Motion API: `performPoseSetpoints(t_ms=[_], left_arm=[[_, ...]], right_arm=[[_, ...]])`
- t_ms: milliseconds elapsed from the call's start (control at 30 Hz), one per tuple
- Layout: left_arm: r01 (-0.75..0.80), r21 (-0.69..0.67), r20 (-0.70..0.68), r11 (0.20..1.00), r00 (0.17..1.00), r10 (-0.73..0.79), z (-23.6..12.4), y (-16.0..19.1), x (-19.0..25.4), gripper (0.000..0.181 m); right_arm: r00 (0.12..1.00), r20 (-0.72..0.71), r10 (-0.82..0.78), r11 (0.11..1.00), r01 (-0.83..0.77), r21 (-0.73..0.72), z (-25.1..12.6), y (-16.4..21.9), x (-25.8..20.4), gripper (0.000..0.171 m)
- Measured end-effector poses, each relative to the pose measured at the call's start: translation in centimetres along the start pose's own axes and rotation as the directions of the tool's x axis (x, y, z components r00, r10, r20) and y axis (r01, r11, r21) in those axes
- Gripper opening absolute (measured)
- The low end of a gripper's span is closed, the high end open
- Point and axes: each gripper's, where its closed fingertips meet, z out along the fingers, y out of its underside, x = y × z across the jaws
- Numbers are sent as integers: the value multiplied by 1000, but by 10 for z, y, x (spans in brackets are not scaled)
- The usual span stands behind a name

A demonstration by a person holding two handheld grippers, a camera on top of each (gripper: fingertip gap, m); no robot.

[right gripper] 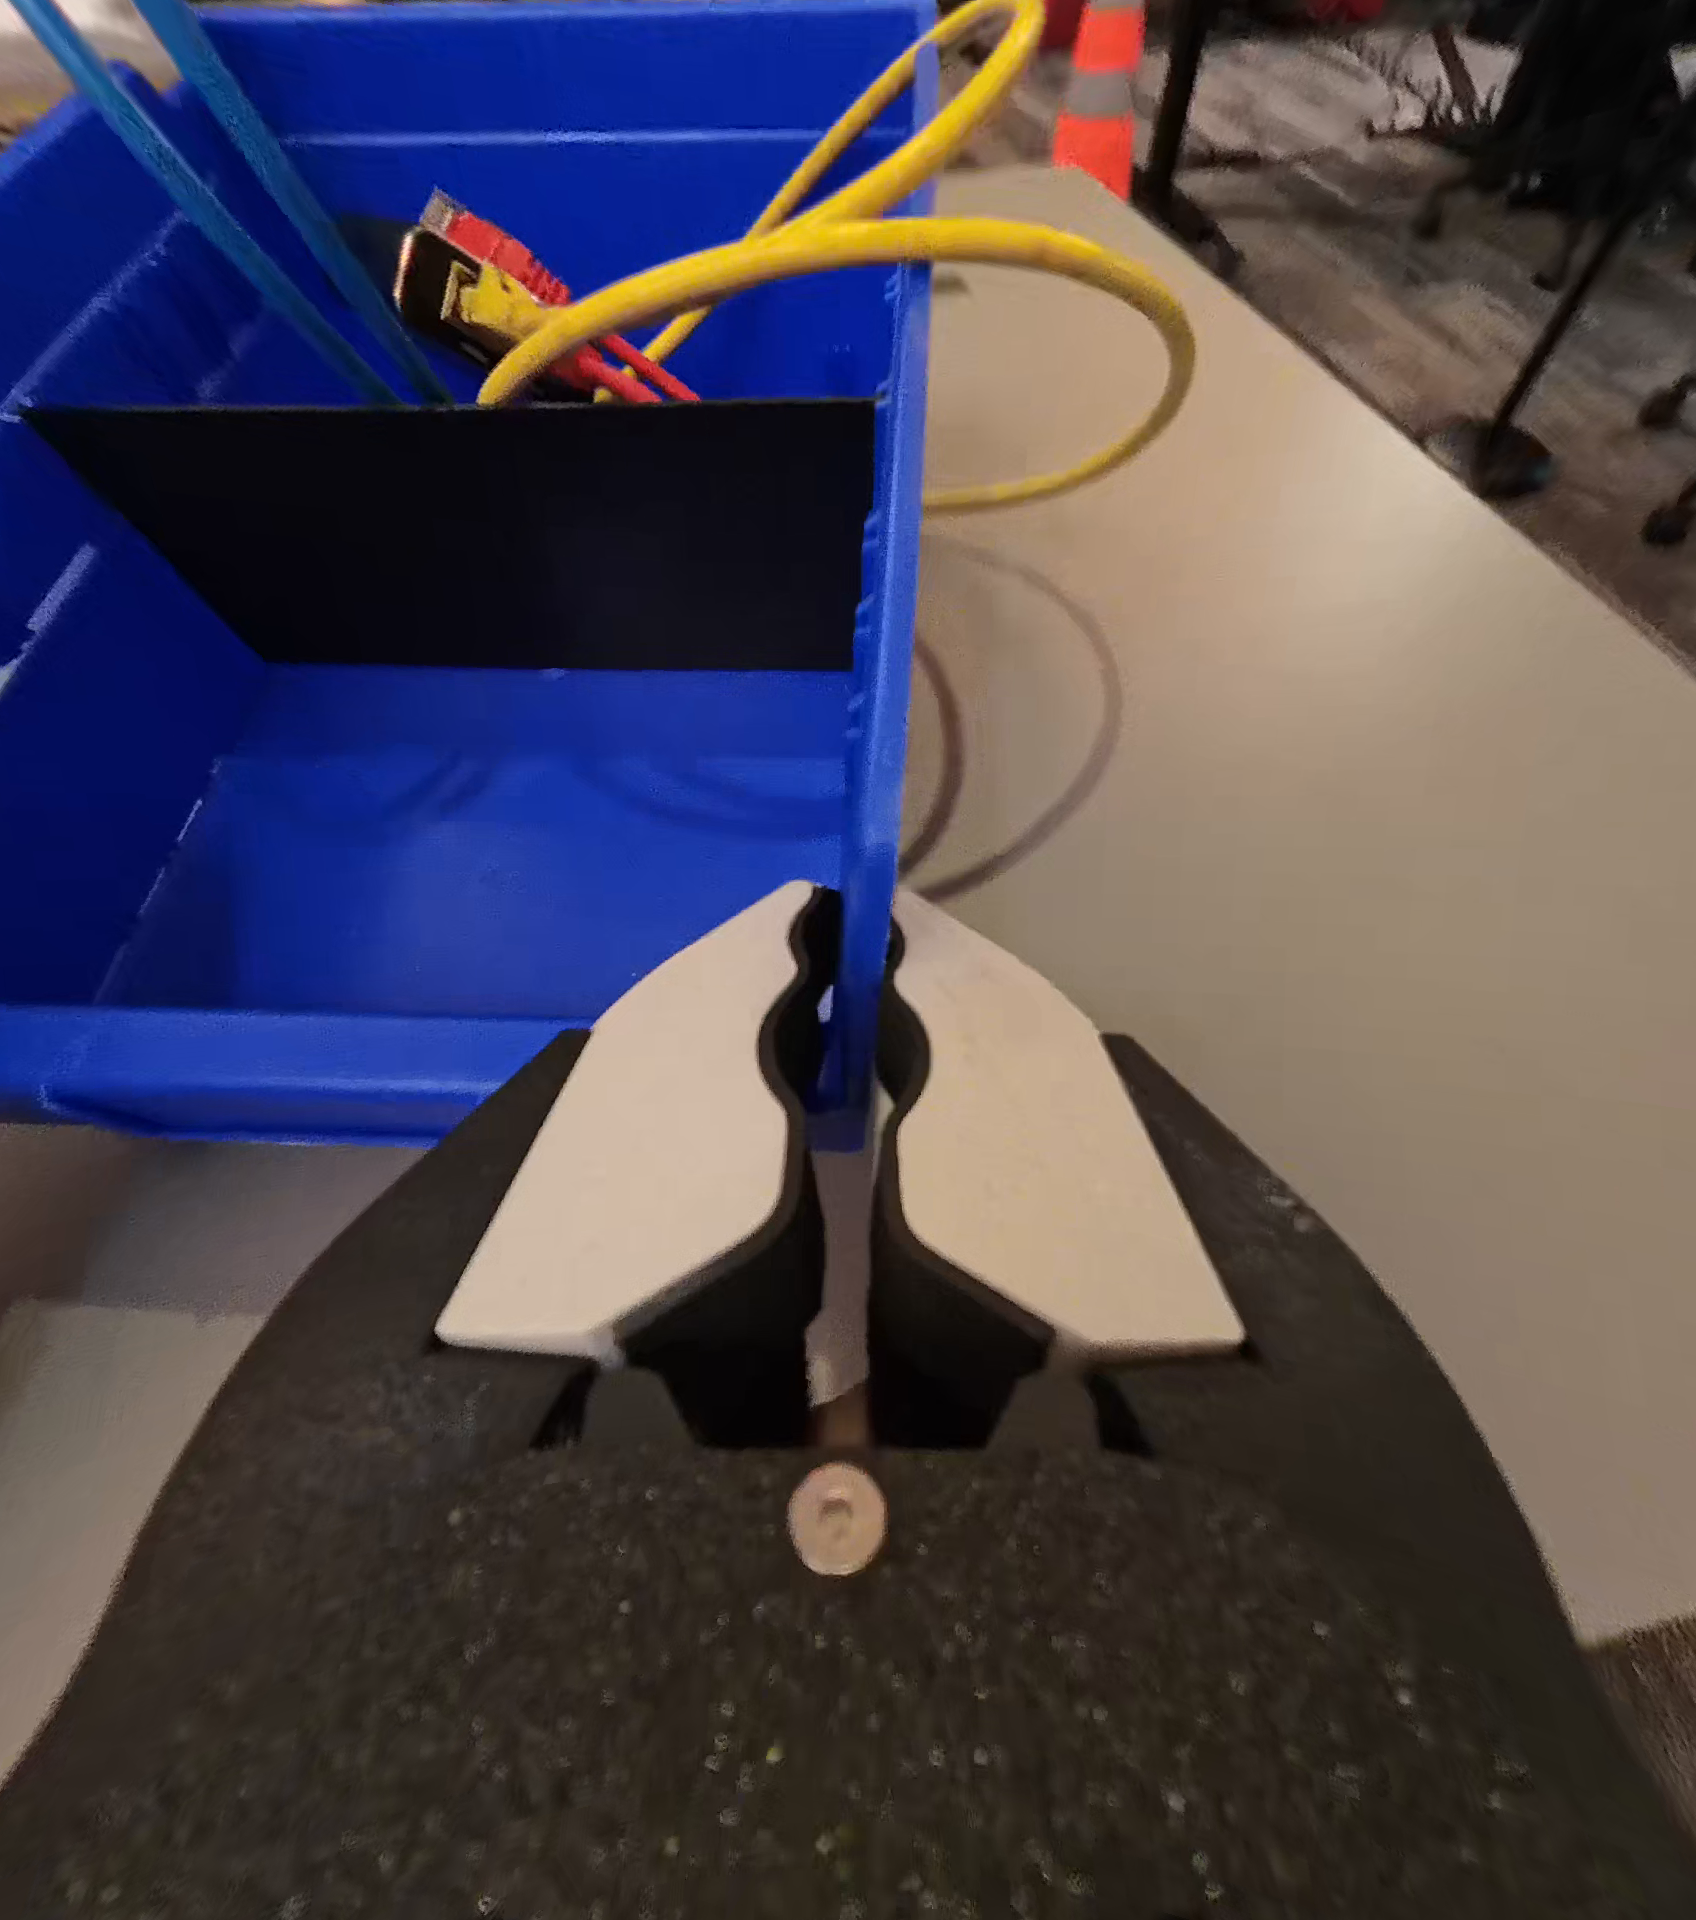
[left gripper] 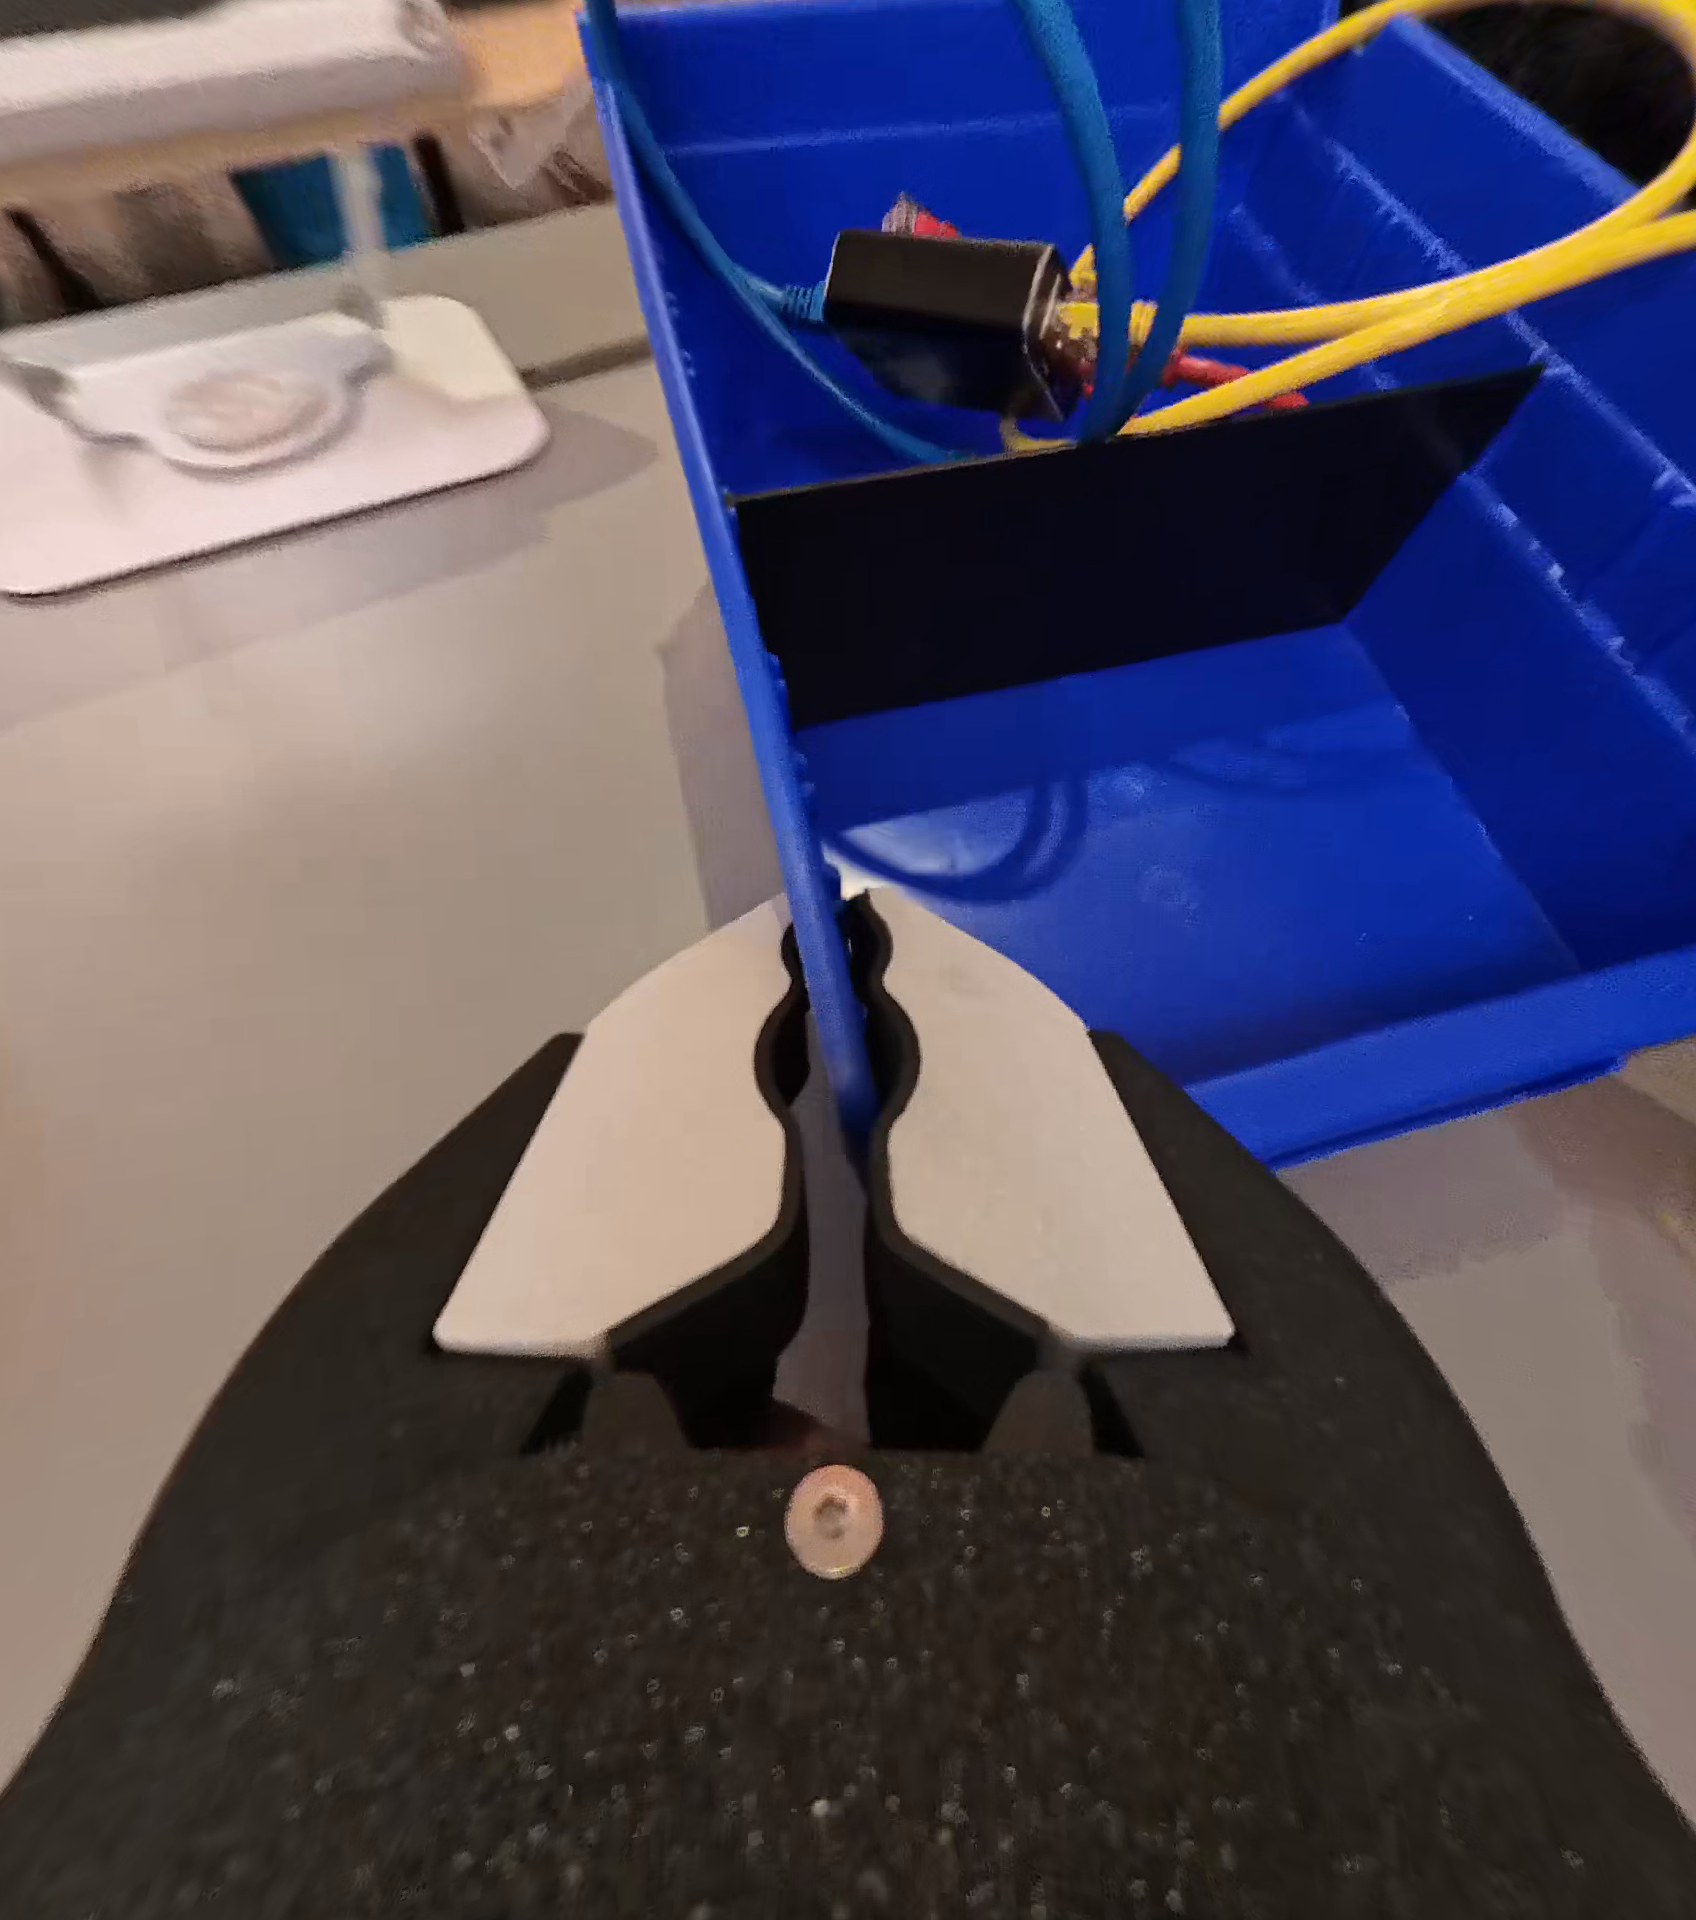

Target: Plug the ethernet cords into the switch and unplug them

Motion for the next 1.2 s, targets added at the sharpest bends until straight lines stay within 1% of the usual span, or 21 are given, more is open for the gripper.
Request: performPoseSetpoints(t_ms=[67,167,267,367,433,467,567,633,700,767,800,833,867,900,933,967,1033,1100,1133,1167,1200], left_arm=[[-3,26,52,1000,999,2,-23,-2,-29,5],[4,17,148,1000,989,-7,-56,5,-84,6],[55,-12,239,998,970,-50,-83,26,-142,5],[108,-31,291,994,952,-94,-100,50,-182,4],[116,-46,300,992,949,-98,-103,61,-196,5],[108,-47,301,993,949,-89,-103,64,-199,6],[107,-44,279,993,956,-91,-104,70,-200,9],[91,-29,261,995,962,-80,-107,72,-197,10],[97,-35,278,995,957,-84,-112,75,-199,8],[130,-30,296,991,948,-116,-118,78,-203,5],[156,-16,287,988,947,-144,-120,78,-204,4],[173,-9,294,985,942,-163,-124,80,-206,3],[187,-4,290,982,940,-178,-126,80,-208,3],[196,3,287,981,939,-188,-128,81,-210,3],[196,4,291,981,938,-189,-130,81,-212,3],[198,7,295,980,936,-191,-131,81,-212,3],[202,14,306,979,932,-196,-130,82,-212,3],[201,23,312,979,929,-198,-128,82,-211,3],[193,23,316,981,930,-190,-128,82,-210,3],[185,25,318,982,930,-183,-127,81,-209,3],[179,30,320,983,930,-179,-127,81,-208,3]], right_arm=[[998,62,-17,999,15,33,-2,-9,-33,5],[983,171,-60,998,55,34,3,-12,-94,5],[952,265,-153,988,150,31,9,-6,-159,5],[926,322,-199,979,205,15,13,8,-208,6],[918,343,-198,976,217,-18,17,20,-225,6],[916,347,-202,976,217,-5,17,21,-230,6],[906,368,-211,973,231,-12,18,22,-233,6],[880,438,-185,976,216,-21,15,23,-236,13],[811,556,-179,974,227,-17,7,21,-240,27],[701,692,-170,980,191,48,-6,4,-239,44],[646,748,-150,986,157,62,-10,-8,-235,53],[608,787,-106,994,97,60,-11,-22,-227,49],[577,815,-56,998,16,58,-7,-39,-215,27],[533,846,4,997,-68,37,-1,-55,-202,29],[492,864,104,987,-159,-29,12,-68,-189,36],[447,862,239,962,-233,-146,31,-75,-180,41],[309,841,444,893,-230,-387,62,-71,-181,49],[190,785,590,806,-197,-558,83,-69,-194,54],[158,750,642,765,-184,-617,92,-69,-202,55],[171,712,681,732,-166,-660,104,-66,-209,55],[205,678,705,708,-148,-691,118,-60,-216,56]])
